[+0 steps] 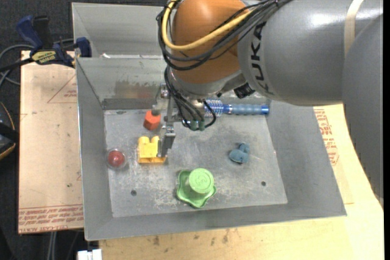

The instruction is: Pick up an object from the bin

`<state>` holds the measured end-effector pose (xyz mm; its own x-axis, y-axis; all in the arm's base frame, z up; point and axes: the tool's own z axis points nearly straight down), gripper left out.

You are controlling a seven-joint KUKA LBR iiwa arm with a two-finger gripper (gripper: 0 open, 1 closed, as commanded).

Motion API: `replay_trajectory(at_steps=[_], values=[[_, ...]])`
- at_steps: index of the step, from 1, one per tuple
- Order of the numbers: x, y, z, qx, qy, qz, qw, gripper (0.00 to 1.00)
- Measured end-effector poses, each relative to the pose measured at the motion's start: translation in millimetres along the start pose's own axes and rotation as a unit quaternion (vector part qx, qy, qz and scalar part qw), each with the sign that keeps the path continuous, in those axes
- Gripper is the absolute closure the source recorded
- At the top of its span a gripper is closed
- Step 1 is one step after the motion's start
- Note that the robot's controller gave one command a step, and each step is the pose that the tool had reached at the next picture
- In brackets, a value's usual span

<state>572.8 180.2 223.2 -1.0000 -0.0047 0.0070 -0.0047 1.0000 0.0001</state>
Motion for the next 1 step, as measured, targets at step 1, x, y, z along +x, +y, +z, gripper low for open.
replay_trajectory(at_steps=[1], values=[[5.4, -18.6, 133.6, -0.001, -0.0083, -0.062, 0.9981, 0.00]])
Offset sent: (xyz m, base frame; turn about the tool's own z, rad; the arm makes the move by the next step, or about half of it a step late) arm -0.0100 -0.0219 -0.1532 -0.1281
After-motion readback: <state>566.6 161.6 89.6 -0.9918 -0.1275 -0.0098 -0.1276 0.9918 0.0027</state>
